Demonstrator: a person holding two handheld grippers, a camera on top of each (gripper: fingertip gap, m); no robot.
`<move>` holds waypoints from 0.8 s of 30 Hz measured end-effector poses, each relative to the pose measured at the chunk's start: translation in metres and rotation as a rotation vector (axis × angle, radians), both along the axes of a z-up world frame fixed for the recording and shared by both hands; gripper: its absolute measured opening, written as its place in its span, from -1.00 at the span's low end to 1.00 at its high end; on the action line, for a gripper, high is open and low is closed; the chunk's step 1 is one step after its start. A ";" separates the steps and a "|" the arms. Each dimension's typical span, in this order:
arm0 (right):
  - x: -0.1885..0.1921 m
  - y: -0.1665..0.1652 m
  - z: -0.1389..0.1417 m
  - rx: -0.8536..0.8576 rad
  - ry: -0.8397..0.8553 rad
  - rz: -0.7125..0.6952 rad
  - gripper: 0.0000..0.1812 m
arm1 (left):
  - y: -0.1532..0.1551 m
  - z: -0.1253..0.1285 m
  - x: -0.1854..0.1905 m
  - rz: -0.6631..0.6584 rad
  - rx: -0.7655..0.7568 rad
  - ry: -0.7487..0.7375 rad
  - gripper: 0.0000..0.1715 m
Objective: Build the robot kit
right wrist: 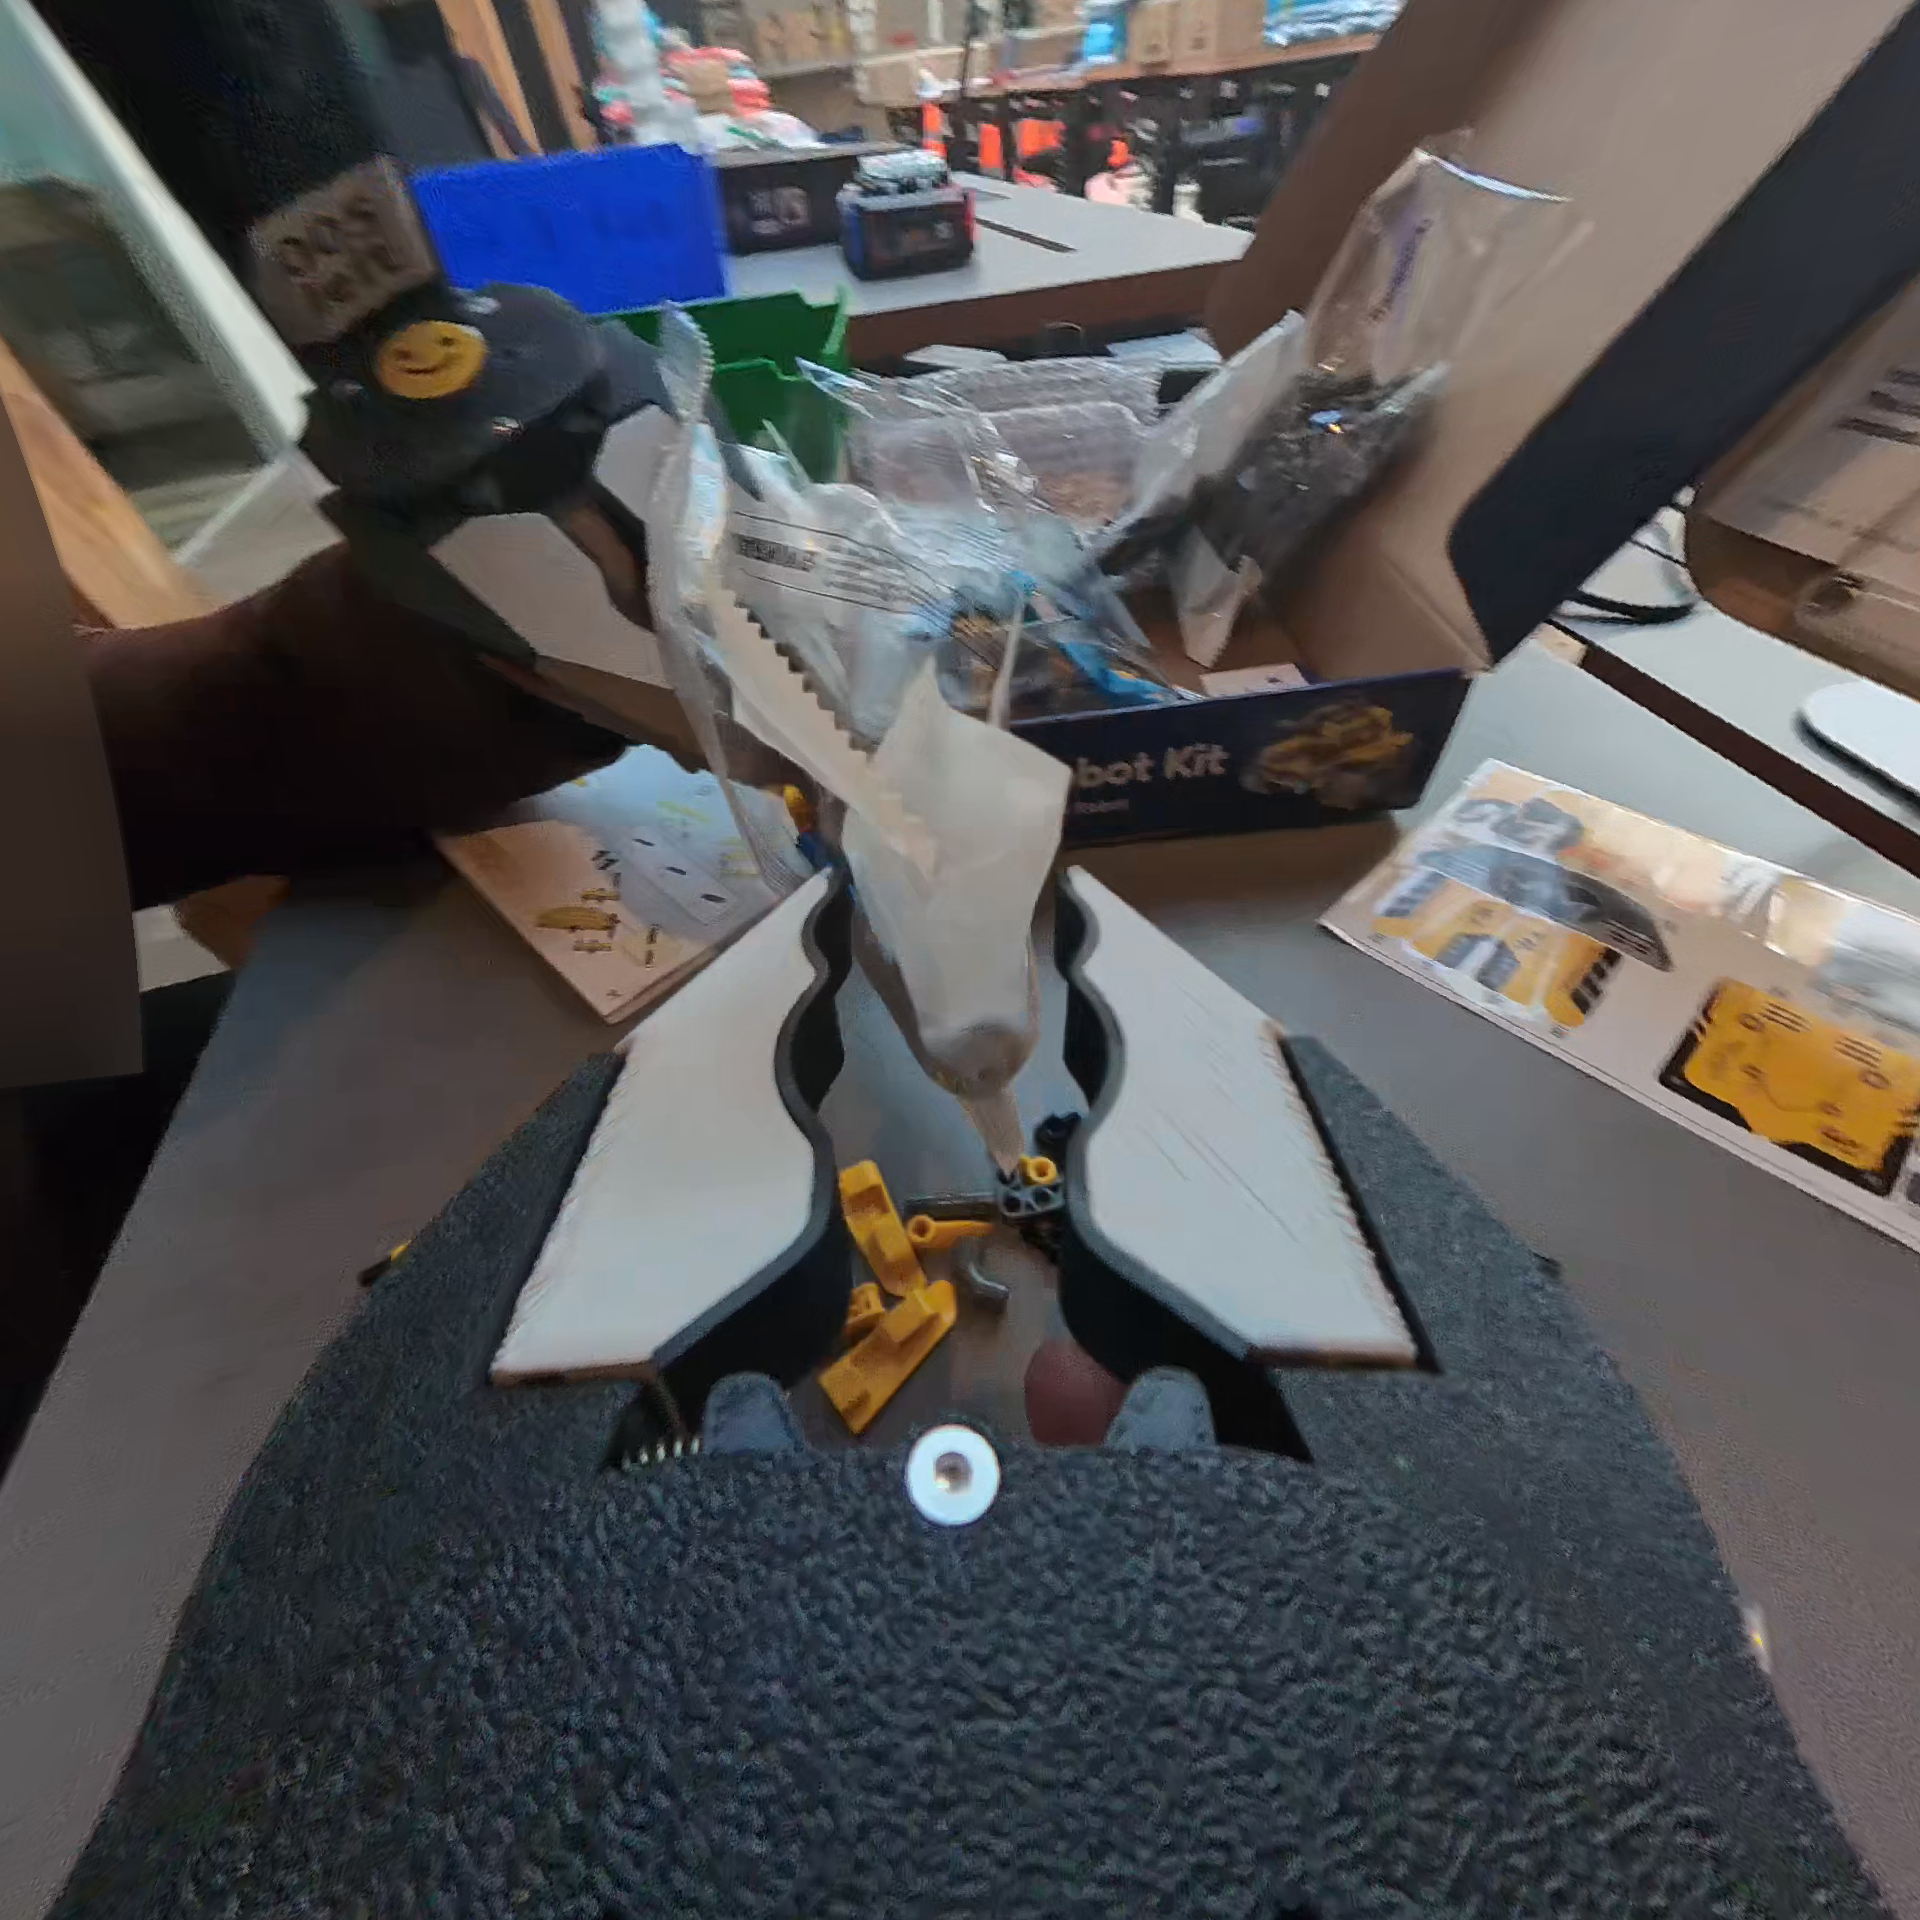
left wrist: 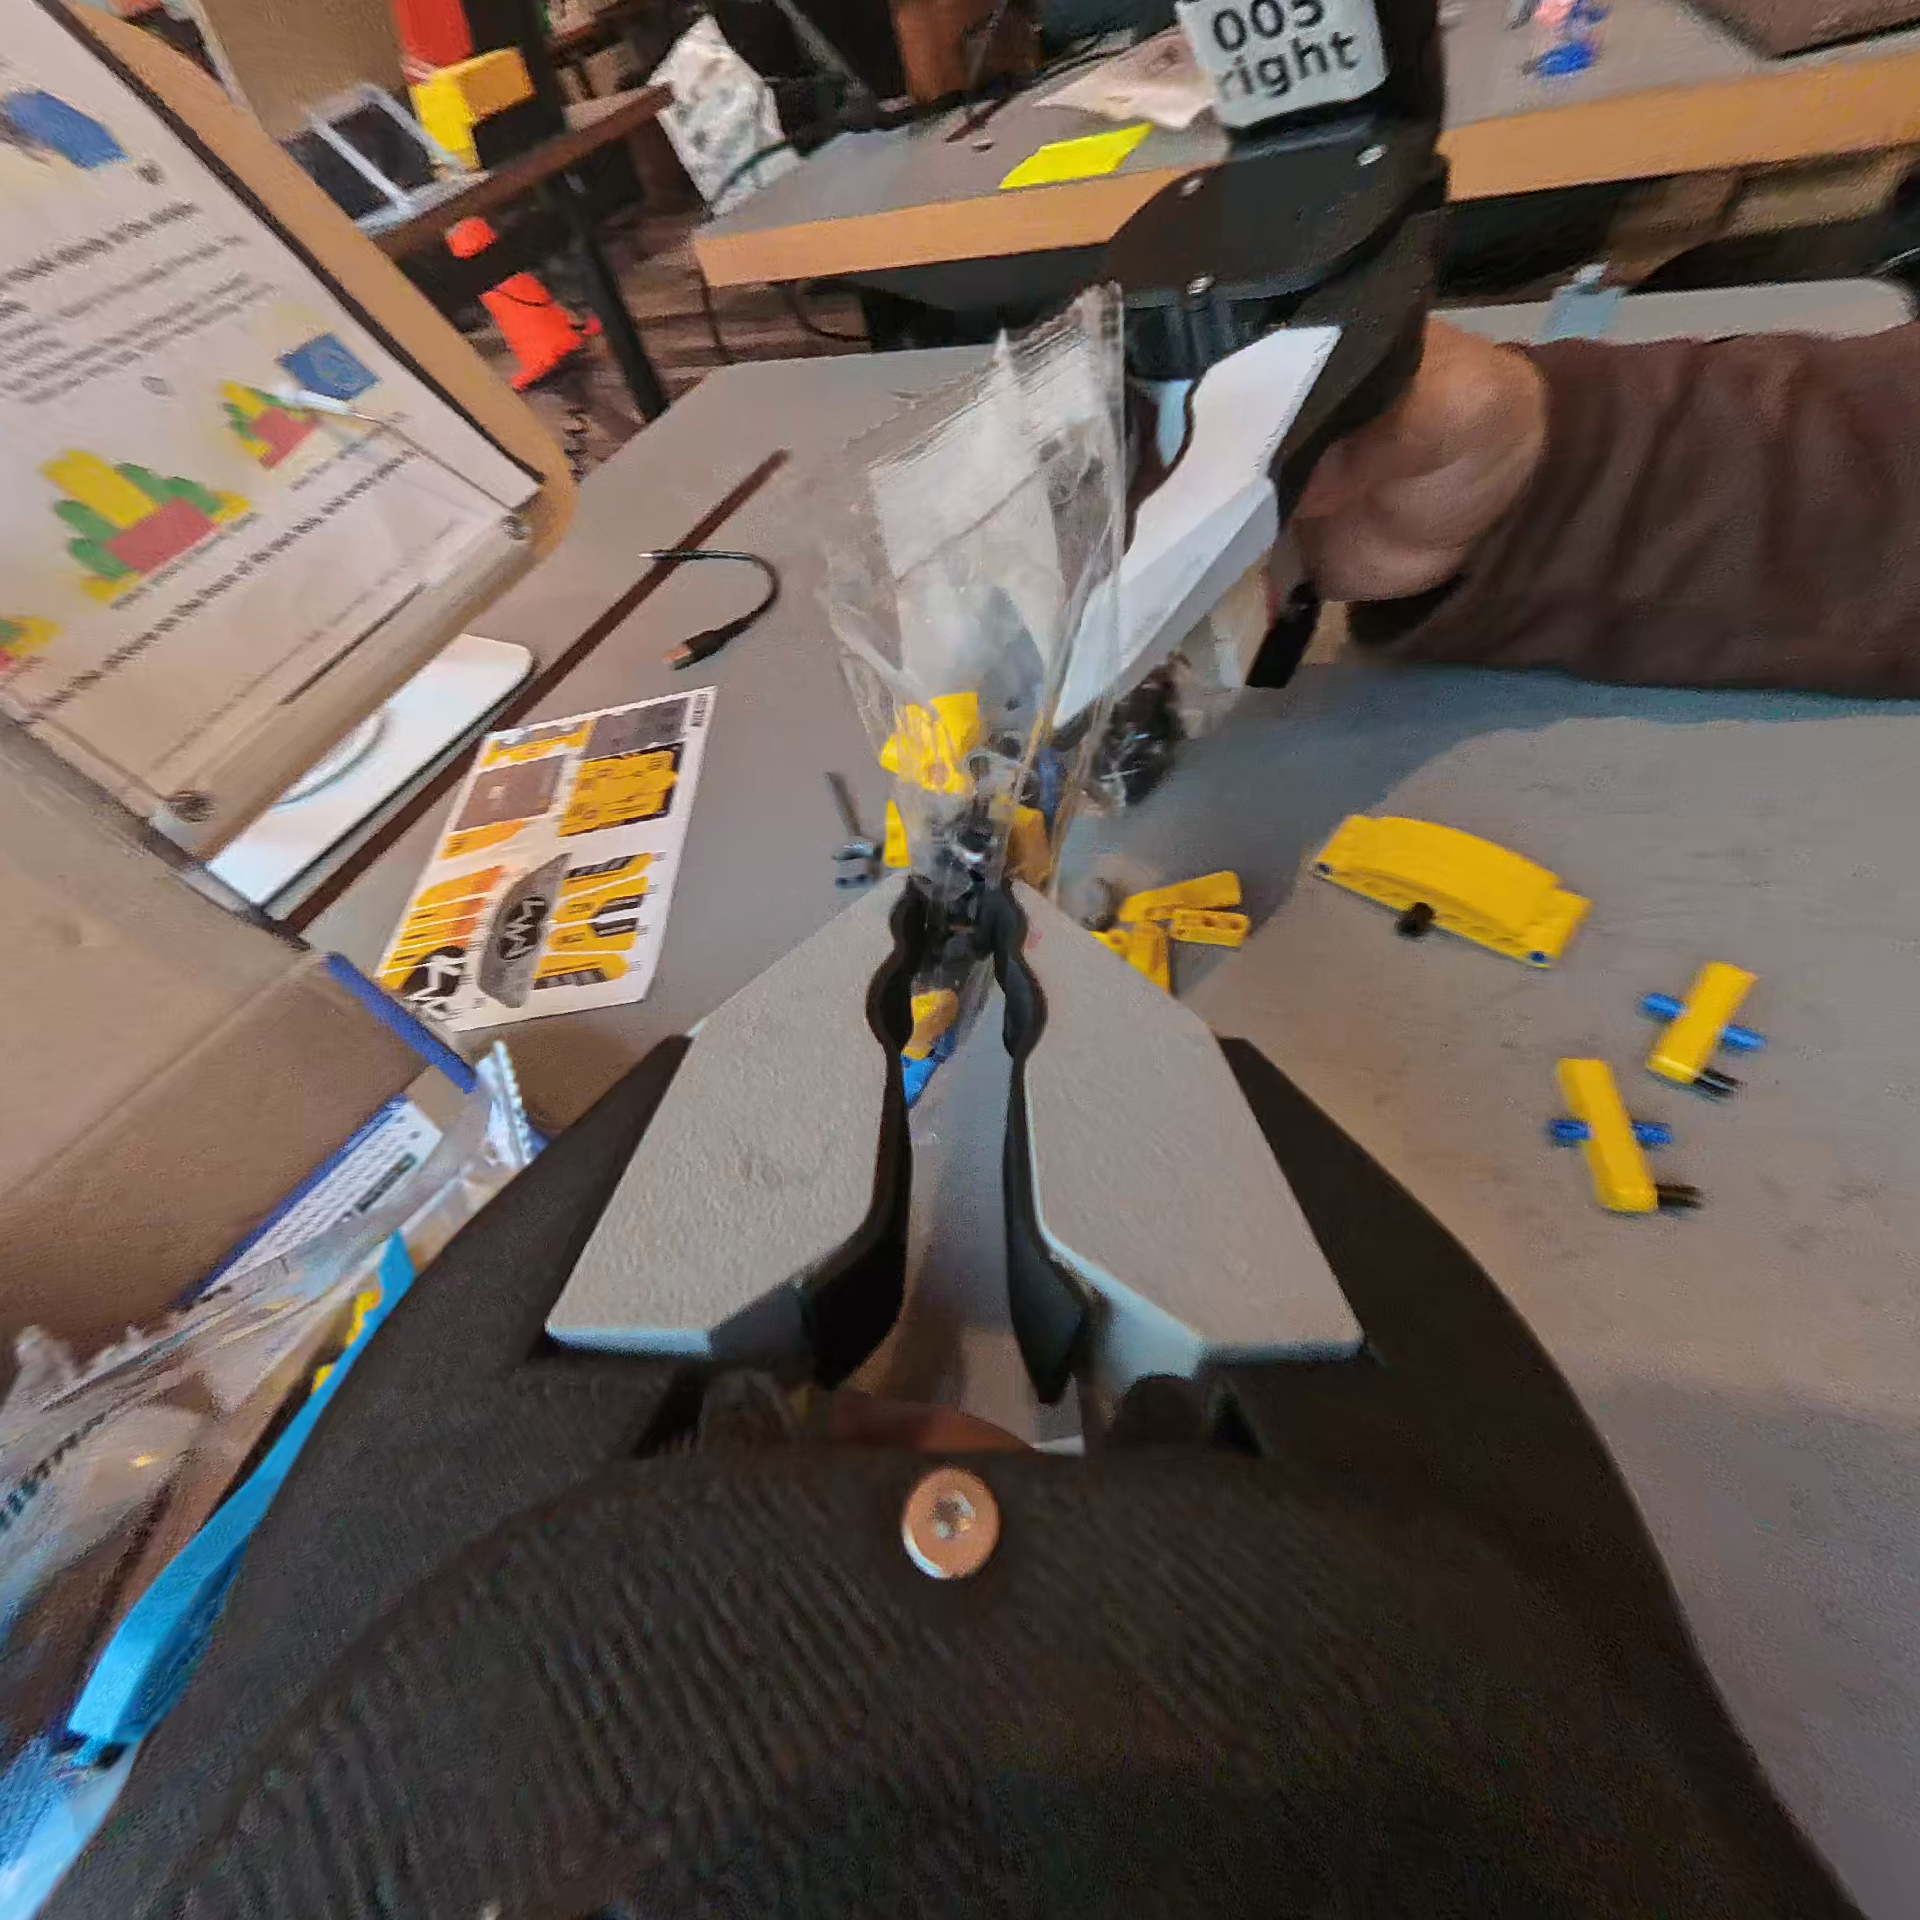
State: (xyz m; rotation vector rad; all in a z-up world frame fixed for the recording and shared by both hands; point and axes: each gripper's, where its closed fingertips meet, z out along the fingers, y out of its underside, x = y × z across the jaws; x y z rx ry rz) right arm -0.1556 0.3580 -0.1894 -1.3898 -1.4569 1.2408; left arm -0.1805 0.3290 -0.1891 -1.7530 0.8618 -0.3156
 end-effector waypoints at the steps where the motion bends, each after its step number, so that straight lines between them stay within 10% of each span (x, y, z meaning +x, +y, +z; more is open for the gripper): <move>1: 0.000 -0.008 0.003 0.003 0.017 0.035 -0.63 | -0.003 0.001 0.000 -0.015 -0.010 -0.011 -0.90; 24: -0.001 0.061 -0.032 0.187 -0.157 -0.404 -0.92 | 0.021 0.014 -0.030 0.217 -0.005 -0.119 -0.70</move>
